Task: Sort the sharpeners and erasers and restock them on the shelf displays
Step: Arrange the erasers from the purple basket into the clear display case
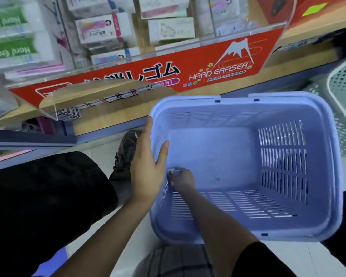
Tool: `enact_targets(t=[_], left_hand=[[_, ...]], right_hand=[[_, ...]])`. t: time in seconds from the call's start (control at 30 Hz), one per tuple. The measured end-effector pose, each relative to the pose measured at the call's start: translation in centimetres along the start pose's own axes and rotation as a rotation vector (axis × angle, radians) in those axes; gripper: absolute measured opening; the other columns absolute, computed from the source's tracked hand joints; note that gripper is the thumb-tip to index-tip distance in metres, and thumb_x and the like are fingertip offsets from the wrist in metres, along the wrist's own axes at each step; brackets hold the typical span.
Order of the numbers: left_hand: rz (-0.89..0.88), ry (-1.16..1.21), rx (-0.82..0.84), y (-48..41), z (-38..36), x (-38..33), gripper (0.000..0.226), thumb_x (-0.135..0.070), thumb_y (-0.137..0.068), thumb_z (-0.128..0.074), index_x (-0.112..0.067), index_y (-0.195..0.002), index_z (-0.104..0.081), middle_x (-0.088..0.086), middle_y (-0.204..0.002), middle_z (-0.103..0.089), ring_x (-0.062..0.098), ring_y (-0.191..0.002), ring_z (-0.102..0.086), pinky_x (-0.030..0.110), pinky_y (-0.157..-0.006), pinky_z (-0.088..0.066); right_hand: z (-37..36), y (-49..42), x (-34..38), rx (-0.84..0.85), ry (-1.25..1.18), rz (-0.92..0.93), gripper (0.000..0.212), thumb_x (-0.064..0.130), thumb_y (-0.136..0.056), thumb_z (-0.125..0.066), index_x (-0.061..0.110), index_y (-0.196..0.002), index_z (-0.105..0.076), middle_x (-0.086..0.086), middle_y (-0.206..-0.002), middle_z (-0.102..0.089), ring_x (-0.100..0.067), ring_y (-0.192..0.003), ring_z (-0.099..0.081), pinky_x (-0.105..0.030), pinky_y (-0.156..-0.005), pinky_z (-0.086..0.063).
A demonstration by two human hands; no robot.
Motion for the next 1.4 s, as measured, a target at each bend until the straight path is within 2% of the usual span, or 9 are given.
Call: enact_targets(t=[0.13,0.27,0.47,0.63,0.8,0.9,1.07,1.3,1.4], left_hand=[[0.012,0.013,0.015,0.0,0.0,0.1,0.060,-0.025,-0.095,-0.052,-0.024,-0.147,-0.023,-0.035,-0.136,-0.022,-0.031,-0.121,-0.017,-0.006,-0.094,-0.017],[0.022,0.081,0.076,0.0,-0.2,-0.2,0.061,-0.027,-0.095,-0.051,-0.027,-0.147,-0.020,-0.031,-0.141,-0.020,-0.023,-0.127,-0.017,0.001,-0.102,-0.016],[-0.124,-0.207,0.089,1.1,1.9,-4.0,0.064,-0.053,-0.090,-0.039,-0.017,-0.143,-0.036,0.010,-0.137,-0.038,0.019,-0.129,-0.036,0.025,-0.103,-0.029],[-0.164,-0.039,0.453,3.6,1.7,-9.7,0.034,-0.031,-0.086,-0.067,-0.011,-0.112,-0.059,-0.001,-0.102,-0.063,0.010,-0.088,-0.060,0.012,-0.077,-0.044],[-0.207,0.204,0.435,4.5,4.9,-14.2,0.019,-0.009,-0.087,-0.064,-0.024,-0.099,-0.060,-0.004,-0.095,-0.068,0.014,-0.083,-0.066,0.026,-0.078,-0.050],[-0.206,0.320,0.483,5.2,6.7,-16.6,0.023,-0.004,-0.089,-0.060,-0.025,-0.098,-0.060,-0.004,-0.096,-0.067,0.003,-0.077,-0.064,0.017,-0.071,-0.049],[-0.174,0.315,0.574,5.2,8.2,-18.6,0.024,-0.004,-0.089,-0.059,-0.023,-0.103,-0.059,-0.005,-0.097,-0.067,0.003,-0.076,-0.064,0.017,-0.072,-0.049],[-0.099,0.301,0.497,1.9,9.3,-19.7,0.023,-0.006,-0.091,-0.057,-0.019,-0.109,-0.058,0.001,-0.089,-0.065,0.003,-0.070,-0.064,0.029,-0.080,-0.051],[-0.108,0.307,0.518,0.4,9.0,-20.3,0.023,-0.004,-0.090,-0.057,-0.021,-0.105,-0.060,0.002,-0.088,-0.066,0.010,-0.073,-0.064,0.036,-0.083,-0.050]], right_hand=[[2.4,0.9,1.6,0.034,-0.186,0.089,0.011,0.020,-0.083,-0.070,0.014,-0.082,-0.061,-0.010,-0.083,-0.061,-0.022,-0.079,-0.057,-0.026,-0.066,-0.041],[8.1,4.6,4.7,0.063,-0.576,0.148,0.026,0.014,-0.082,-0.073,0.013,-0.071,-0.049,-0.002,-0.062,-0.049,-0.013,-0.054,-0.044,-0.016,-0.043,-0.036],[15.5,13.3,9.2,0.148,-0.774,0.372,0.016,0.017,-0.081,-0.072,0.012,-0.088,-0.059,-0.006,-0.080,-0.063,-0.019,-0.074,-0.058,-0.027,-0.065,-0.042],[17.7,20.5,11.8,0.213,-0.763,0.565,0.023,0.016,-0.085,-0.066,0.000,-0.101,-0.062,-0.015,-0.090,-0.063,-0.023,-0.081,-0.056,-0.036,-0.075,-0.040],[20.3,27.3,13.5,0.136,-0.742,0.764,0.033,0.020,-0.090,-0.062,-0.011,-0.101,-0.061,-0.014,-0.085,-0.063,-0.019,-0.073,-0.055,-0.028,-0.063,-0.043],[21.4,30.4,14.2,0.143,-0.744,0.831,0.032,0.020,-0.096,-0.048,-0.008,-0.099,-0.063,-0.009,-0.077,-0.063,-0.011,-0.061,-0.055,-0.019,-0.054,-0.044],[22.6,33.0,15.3,0.186,-0.647,0.891,0.033,0.021,-0.096,-0.048,-0.007,-0.102,-0.065,-0.014,-0.086,-0.067,-0.018,-0.073,-0.062,-0.021,-0.059,-0.050],[25.2,32.3,16.3,0.122,-0.760,0.854,0.007,0.005,-0.090,-0.059,0.007,-0.095,-0.063,-0.007,-0.077,-0.064,-0.011,-0.060,-0.062,-0.020,-0.054,-0.053],[26.1,32.1,17.3,0.188,-0.838,0.880,0.019,-0.005,-0.086,-0.059,0.009,-0.100,-0.062,-0.004,-0.081,-0.067,-0.014,-0.071,-0.065,-0.022,-0.062,-0.055]])
Point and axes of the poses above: each hand's wrist, its own y-axis away from the middle knuckle, its own z-axis out of the back of the hand, x = y × z, the point moved 9 cm from there along -y, towards the middle knuckle
